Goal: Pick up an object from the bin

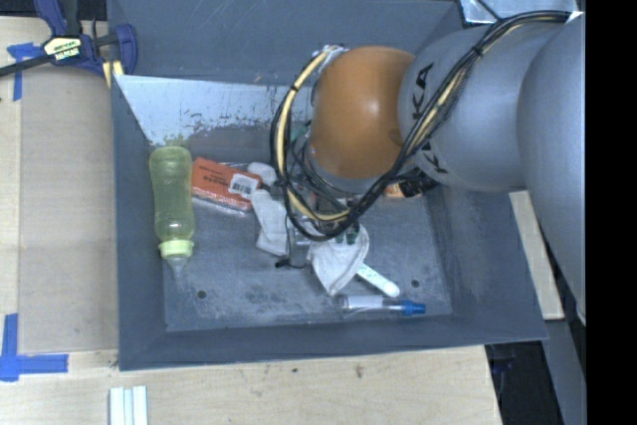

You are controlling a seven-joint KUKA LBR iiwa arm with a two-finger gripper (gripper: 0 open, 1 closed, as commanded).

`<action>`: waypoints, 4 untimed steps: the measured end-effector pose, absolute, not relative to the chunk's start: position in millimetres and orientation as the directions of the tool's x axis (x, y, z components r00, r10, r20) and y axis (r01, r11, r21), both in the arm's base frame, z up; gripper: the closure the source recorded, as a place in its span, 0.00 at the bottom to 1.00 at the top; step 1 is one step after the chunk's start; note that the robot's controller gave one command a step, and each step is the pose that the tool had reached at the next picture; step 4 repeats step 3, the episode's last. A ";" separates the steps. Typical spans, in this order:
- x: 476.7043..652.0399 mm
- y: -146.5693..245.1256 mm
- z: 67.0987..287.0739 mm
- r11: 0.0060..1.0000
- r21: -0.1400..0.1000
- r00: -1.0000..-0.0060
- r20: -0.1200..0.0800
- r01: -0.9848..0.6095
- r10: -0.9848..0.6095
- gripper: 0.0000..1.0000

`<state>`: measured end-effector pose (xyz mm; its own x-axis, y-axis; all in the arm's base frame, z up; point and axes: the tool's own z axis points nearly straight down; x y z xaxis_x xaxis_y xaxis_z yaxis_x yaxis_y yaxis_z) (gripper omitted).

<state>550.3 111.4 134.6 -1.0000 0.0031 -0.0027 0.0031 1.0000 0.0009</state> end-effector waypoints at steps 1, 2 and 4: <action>569.5 46.4 75.6 0.999 0.001 -0.999 -0.022 -0.045 -0.045 1.00; 569.5 46.4 75.6 0.999 0.001 -0.999 -0.022 -0.045 -0.045 1.00; 599.0 45.2 269.6 1.000 0.001 -1.000 -0.013 -0.025 -0.025 1.00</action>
Offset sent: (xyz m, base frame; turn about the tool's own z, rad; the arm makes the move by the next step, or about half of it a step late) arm 0.0000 0.0000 0.0000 0.0000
